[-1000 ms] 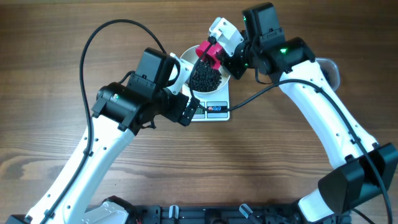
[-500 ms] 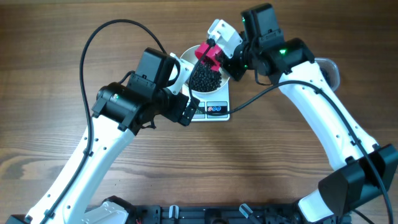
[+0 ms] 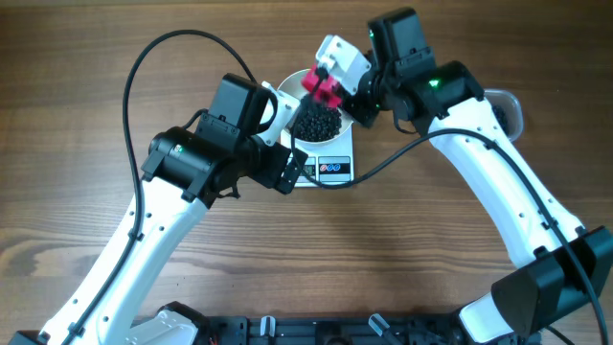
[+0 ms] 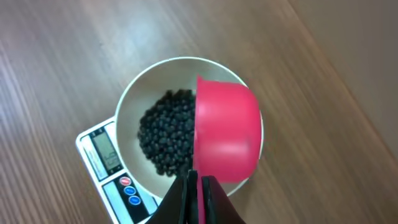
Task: Scoop item into bowl and weigh 150g on scale
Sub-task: 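Tilt the scoop with the right gripper to pour beans into the bowl, then move the scoop with the right gripper back to the bean tub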
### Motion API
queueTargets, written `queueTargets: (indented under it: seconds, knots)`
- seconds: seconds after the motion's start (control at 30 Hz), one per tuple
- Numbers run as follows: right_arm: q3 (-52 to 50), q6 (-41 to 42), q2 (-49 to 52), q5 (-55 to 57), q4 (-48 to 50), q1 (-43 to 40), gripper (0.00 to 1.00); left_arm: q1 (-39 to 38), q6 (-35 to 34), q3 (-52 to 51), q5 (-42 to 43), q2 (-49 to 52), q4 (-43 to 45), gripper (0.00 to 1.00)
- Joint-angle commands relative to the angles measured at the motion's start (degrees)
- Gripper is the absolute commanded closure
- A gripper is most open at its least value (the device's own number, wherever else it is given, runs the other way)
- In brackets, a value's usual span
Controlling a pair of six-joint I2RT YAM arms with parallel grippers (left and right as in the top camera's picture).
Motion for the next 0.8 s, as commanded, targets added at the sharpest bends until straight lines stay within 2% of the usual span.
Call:
queueTargets:
  seconds: [0.0,0.07,0.13,0.23,0.33,0.4,0.53,0.6,0.67,0.77]
  knots:
    - [1.03,2.01,-1.55,2.14,1.66,0.44,0.96,0.17,-0.15,-0.15,-0.35,-0.31,0.13,0.0]
    - [1.03,2.8,-1.55,2.69,2.23,0.44,0.96,0.17,-0.13,-0.15,-0.35,-0.31,0.13,0.0]
    - [1.03,-2.49,-1.55,-2.84,-0.13,0.44,0.96,0.17,-0.15,-0.15,-0.35,-0.31,0.13,0.0]
    - [1.03,2.73,-1.55,1.33,1.73,0.42,0.96,0.17,-0.13,-0.15,-0.35,-0.31,0.13,0.0]
    - [1.03,4.07,-1.55,1.33,2.1,0.42,0.96,0.17,-0.15,-0.15,-0.35,-0.31,0.13,0.0]
    - [1.03,9.99,-1.81,0.83,3.61,-0.26,0.96,0.17,-0.15,-0.15,-0.35,-0.31,0.13,0.0]
    - [1.03,14.51,-3.98,-7.63,6.21,-4.79,0.96,0.17,-0.13,-0.15,-0.35,-0.31,0.13,0.0]
    - [1.03,18.91,-5.84,-8.61,7.04,-10.12,0.96,0.17,-0.15,-0.15,-0.35,-0.31,0.13,0.0]
    - [1.03,23.67,-6.97,-6.1,6.51,-14.71,0.96,0.17,-0.13,-0.15,-0.35,-0.31,0.13,0.0]
    - [1.03,31.39,-8.44,7.19,2.8,-20.44,0.96,0.17,-0.13,-0.15,-0.35,-0.31,0.13,0.0]
